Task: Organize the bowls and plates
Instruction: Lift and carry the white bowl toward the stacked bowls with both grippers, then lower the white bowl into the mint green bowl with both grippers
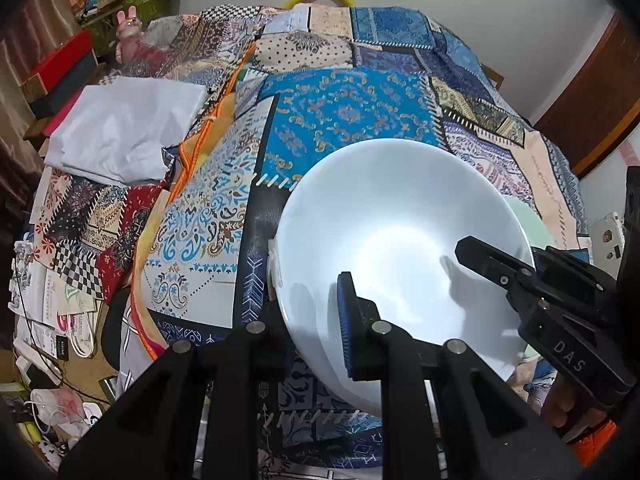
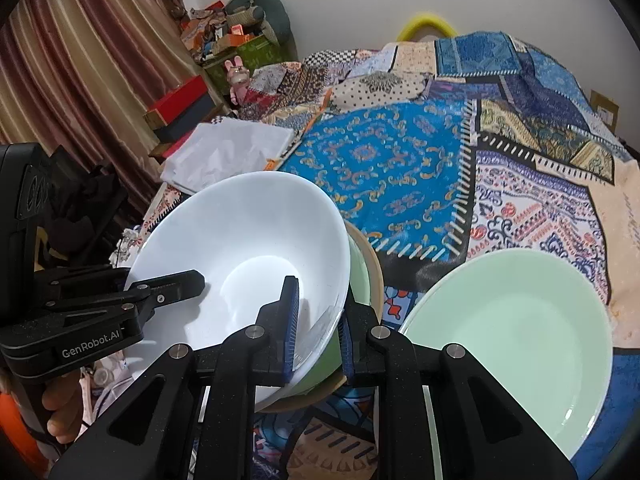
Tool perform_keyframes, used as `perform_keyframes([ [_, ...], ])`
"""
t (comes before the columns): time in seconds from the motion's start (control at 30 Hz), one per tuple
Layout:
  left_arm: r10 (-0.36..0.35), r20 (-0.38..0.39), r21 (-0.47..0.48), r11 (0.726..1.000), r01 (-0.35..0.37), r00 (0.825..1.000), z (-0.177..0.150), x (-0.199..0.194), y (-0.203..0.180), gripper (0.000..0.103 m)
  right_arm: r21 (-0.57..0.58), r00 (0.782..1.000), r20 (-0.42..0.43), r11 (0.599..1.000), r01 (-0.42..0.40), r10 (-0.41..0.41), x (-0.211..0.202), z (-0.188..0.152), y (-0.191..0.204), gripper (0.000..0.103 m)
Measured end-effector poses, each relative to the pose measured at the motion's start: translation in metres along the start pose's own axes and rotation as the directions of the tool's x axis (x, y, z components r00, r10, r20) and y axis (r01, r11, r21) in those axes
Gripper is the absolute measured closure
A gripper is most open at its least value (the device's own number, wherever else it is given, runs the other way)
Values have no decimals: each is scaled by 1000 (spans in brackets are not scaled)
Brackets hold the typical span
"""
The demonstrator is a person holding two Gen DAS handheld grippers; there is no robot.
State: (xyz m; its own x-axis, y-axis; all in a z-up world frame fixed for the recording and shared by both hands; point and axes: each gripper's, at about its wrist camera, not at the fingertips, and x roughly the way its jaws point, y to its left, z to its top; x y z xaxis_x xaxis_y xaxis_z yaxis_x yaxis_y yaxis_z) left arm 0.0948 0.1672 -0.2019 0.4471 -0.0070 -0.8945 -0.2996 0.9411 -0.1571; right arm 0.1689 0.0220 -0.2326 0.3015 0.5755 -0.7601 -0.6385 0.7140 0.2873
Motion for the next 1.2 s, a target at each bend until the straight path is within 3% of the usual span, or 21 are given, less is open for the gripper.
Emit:
perform_keyframes([
  [0.47, 1, -26, 15, 1000, -1, 1000, -2, 19, 2, 85, 12, 999, -51, 1000, 0, 1, 14, -4, -7, 86],
  [0.77, 29, -36, 26, 999, -29, 999, 1, 22, 1, 85, -35, 998, -29, 998, 60, -61, 6, -4, -2, 84],
  [1.2, 80, -38, 58, 995, -78, 996, 7, 18, -13, 85, -16, 999, 16, 999, 44, -43, -10, -4, -14, 83],
])
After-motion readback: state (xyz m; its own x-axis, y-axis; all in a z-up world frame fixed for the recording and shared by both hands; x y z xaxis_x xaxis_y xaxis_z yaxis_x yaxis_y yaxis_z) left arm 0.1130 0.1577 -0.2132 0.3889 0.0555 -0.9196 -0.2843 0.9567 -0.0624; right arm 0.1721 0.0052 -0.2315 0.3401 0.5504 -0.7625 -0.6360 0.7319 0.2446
